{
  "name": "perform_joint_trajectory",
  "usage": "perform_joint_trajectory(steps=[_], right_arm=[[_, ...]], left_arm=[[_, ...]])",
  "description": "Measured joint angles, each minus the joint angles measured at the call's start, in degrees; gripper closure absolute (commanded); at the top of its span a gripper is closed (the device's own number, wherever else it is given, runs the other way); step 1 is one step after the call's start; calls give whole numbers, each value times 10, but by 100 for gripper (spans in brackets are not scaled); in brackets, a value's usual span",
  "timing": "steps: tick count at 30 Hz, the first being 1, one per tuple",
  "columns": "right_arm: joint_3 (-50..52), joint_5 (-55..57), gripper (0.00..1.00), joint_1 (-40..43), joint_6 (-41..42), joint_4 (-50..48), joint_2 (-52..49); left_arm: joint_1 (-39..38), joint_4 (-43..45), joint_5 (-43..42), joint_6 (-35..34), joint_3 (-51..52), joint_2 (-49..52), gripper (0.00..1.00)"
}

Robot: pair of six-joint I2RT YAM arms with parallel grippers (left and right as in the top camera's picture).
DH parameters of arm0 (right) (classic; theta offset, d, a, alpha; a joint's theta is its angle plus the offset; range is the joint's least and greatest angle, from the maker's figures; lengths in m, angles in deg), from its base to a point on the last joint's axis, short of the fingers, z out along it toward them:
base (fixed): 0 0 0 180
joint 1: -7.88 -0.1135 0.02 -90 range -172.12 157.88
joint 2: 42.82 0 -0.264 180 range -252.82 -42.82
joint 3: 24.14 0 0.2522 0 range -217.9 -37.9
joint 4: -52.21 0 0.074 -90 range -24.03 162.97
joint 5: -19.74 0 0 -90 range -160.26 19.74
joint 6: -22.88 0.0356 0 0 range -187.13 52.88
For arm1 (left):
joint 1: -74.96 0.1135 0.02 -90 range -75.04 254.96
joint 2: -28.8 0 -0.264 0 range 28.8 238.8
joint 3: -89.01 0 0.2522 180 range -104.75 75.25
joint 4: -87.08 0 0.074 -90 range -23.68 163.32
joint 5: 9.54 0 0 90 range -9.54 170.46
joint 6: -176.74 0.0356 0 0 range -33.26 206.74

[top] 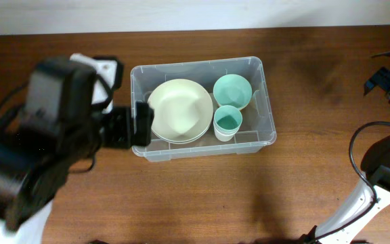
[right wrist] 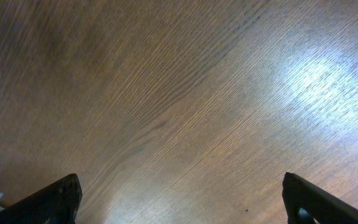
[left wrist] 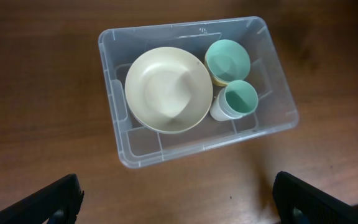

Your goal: Pack container

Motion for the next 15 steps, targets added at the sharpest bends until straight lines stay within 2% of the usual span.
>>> perform_joint_trajectory(steps=[5,15], right_arm=[[0,0,1,0,0,0,0],[0,0,1,0,0,0,0]], left_arm=[[0,-16,0,-4,20,-54,0],[0,-53,-3,-4,26,-81,0]])
